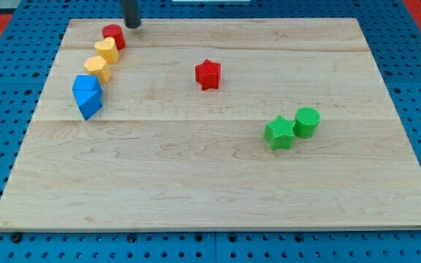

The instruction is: Move the red star to the bottom of the blue triangle

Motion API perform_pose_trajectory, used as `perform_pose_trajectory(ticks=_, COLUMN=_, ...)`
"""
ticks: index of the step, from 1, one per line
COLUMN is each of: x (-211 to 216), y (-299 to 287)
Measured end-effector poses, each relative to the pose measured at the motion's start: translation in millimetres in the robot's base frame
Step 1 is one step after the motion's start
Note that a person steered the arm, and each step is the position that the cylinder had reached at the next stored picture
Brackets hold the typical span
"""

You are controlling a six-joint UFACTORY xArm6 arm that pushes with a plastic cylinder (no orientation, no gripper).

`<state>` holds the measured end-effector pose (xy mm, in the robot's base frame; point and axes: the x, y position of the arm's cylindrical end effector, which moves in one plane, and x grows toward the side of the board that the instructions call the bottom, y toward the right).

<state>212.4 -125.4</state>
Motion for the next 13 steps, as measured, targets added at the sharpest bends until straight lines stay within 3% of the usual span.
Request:
perform_pose_trajectory(ticks=1, x=19.2, y=75.9)
perform_pose_trajectory(ticks=2, x=46.2, y=95.6)
perform_pose_trajectory(ticks=3, x=110.9, y=91.3)
perform_pose_trajectory(ticks=4, x=84.6, y=93.8)
perform_pose_trajectory(ticks=5, x=98.5, y=134.7)
perform_pose_trajectory(ticks=7, x=160.6, y=88.2)
perform_pose_trajectory(ticks=10, x=243.3, y=100.1)
perform_pose_trajectory(ticks=13, x=250.1, y=110.7)
